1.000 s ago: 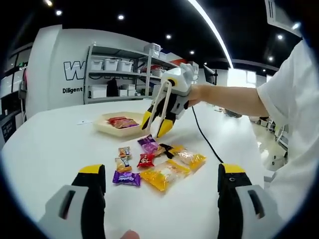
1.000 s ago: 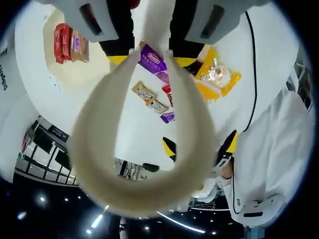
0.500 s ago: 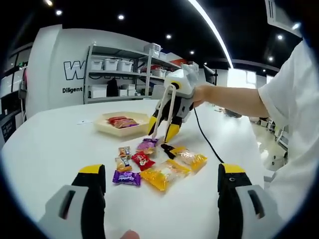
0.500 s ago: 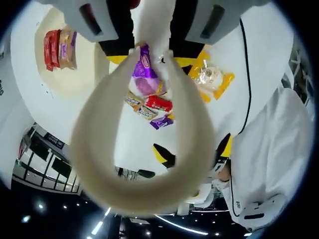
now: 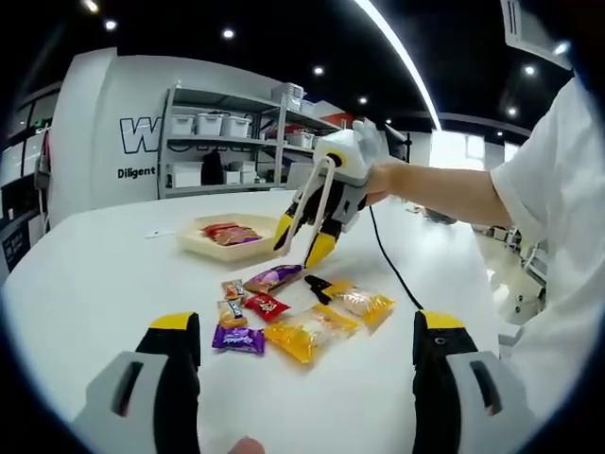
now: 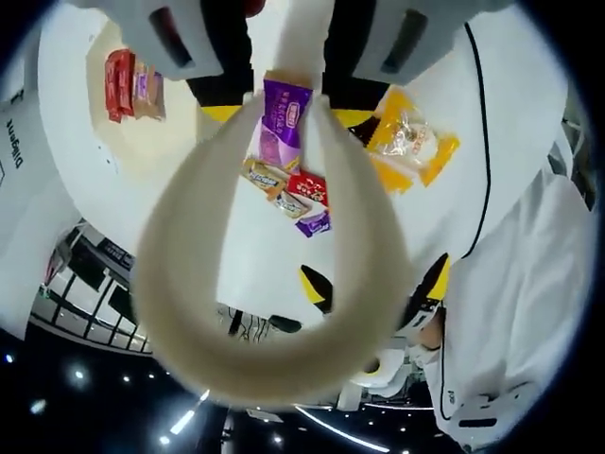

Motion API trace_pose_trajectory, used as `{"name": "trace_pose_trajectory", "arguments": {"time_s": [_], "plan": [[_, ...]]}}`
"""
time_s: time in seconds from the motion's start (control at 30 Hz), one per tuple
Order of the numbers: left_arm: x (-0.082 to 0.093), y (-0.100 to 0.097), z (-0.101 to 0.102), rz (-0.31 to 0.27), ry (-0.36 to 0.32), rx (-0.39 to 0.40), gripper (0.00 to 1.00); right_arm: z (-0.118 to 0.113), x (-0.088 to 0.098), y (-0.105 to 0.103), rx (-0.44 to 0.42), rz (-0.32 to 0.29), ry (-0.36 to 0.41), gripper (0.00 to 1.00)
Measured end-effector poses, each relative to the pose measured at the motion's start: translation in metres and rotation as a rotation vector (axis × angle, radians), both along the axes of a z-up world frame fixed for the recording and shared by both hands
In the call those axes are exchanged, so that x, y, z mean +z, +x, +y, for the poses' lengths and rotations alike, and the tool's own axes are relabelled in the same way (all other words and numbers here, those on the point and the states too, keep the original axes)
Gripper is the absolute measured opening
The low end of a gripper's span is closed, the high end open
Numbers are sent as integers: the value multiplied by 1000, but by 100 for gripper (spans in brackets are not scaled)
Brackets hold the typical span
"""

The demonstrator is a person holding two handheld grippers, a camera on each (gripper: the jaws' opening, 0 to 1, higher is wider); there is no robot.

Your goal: Place the target food into the container with the food tongs after gripping and lifting it, then release it inside without dropping or visibly crushing the food.

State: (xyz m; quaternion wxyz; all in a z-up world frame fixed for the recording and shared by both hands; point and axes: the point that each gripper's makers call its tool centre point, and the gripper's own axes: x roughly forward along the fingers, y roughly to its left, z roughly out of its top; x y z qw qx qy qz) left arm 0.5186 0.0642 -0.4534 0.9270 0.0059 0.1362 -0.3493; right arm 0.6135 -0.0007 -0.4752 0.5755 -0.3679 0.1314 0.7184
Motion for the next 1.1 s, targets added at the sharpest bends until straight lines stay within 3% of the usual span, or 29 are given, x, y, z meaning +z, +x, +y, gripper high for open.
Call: {"name": "trace_pose_trajectory", "arguments": {"time_s": [0.27, 0.8, 0.87, 0.93, 1.07, 1.1], "plan": [[0, 1, 0, 1, 1, 0, 91, 1, -12, 3, 10, -39, -28, 23], [-1, 2, 1, 3, 1, 0, 91, 2, -12, 12, -71, 44, 21, 18], [-1, 2, 1, 4, 1, 0, 91, 3, -12, 11, -96, 83, 30, 18], [-1, 2, 1, 6, 1, -1, 90, 3, -11, 14, -109, 80, 40, 17], [-1, 2, 0, 6, 0, -1, 90, 5, -7, 13, -164, 166, 69, 17], [-1, 2, 0, 6, 0, 0, 90, 6, -6, 11, -199, 231, 77, 17]]}}
